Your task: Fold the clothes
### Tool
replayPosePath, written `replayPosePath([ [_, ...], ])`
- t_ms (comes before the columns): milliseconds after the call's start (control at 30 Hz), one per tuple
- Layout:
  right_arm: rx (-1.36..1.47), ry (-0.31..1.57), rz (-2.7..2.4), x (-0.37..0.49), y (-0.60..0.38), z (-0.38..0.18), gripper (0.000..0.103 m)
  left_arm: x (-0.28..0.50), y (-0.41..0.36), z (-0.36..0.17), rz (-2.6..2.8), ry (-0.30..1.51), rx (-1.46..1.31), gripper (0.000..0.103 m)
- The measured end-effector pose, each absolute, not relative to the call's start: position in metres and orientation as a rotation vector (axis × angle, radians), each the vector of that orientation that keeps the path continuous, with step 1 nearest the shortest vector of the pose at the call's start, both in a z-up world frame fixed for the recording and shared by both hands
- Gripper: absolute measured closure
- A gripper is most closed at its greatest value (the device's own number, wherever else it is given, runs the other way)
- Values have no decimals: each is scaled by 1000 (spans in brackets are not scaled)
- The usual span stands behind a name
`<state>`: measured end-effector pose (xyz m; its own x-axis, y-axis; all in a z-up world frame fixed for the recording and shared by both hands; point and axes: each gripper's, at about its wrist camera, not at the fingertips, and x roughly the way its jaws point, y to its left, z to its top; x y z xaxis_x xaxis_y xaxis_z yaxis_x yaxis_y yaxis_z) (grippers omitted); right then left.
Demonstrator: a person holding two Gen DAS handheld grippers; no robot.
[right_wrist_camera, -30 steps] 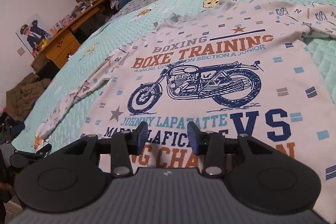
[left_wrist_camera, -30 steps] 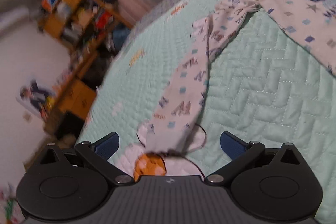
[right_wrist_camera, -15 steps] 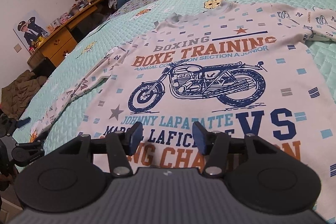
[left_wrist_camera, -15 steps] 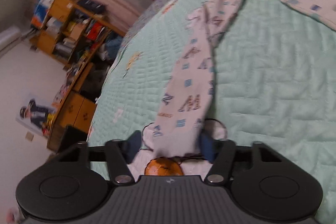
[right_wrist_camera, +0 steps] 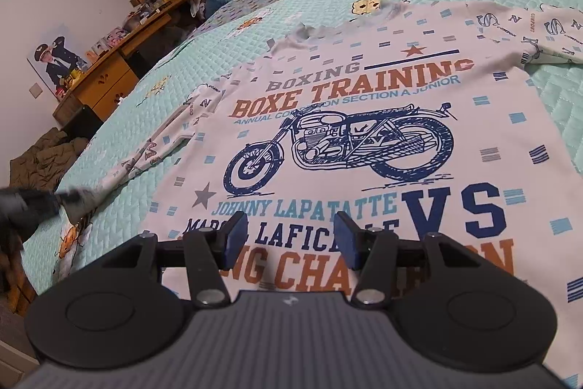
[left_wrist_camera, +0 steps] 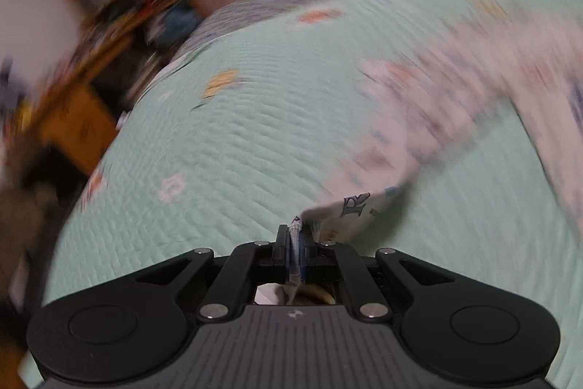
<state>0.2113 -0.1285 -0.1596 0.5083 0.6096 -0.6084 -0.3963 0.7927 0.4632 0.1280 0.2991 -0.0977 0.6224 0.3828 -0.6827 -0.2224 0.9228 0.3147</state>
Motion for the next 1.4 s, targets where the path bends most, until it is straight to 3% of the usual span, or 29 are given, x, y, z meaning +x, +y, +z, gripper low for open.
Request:
replayPosePath([
  [133, 299, 839, 606, 215, -129, -161, 48, 144, 384, -87, 531, 809, -133, 98],
  [200, 313, 840, 602, 217, -129, -162, 48, 152, 414, -103, 560, 851, -239, 92],
  [267, 313, 841, 604, 217, -130, -162, 48, 149, 421, -116, 622, 879, -239, 60],
  [300, 313, 842, 606, 217, -130, -162, 48, 148, 424, -122, 654, 893, -238, 49],
  [333, 313, 842, 609, 217, -131, -161, 48, 143, 422, -125, 692, 877, -221, 26],
  [367, 315, 843, 611, 218, -132, -162, 48, 139, 426, -122, 713, 847, -213, 15],
  [400, 319, 845, 611, 218, -132, -162, 48, 134, 428, -120, 728, 825, -233, 13],
  [600, 325, 840, 617, 217, -133, -163, 48, 109, 444, -102, 726, 691, -427, 12],
  [767, 337, 839, 622, 218, -135, -165, 48, 115, 431, -91, 356, 602, -644, 13],
  [900, 319, 835, 629, 218, -134, -165, 48, 159, 408, -115, 298, 749, -539, 4],
  [933, 318, 836, 632, 219, -134, -165, 48, 172, 407, -131, 399, 858, -461, 13],
  [967, 324, 837, 634, 219, -136, -165, 48, 179, 410, -145, 527, 943, -366, 29],
  [1133, 335, 841, 648, 221, -141, -166, 48, 163, 433, -134, 793, 864, -350, 25],
  [1233, 345, 839, 645, 222, -141, -166, 48, 159, 427, -116, 645, 776, -494, 25],
  [1400, 336, 826, 641, 221, -138, -167, 48, 208, 363, -104, 302, 754, -482, 9],
])
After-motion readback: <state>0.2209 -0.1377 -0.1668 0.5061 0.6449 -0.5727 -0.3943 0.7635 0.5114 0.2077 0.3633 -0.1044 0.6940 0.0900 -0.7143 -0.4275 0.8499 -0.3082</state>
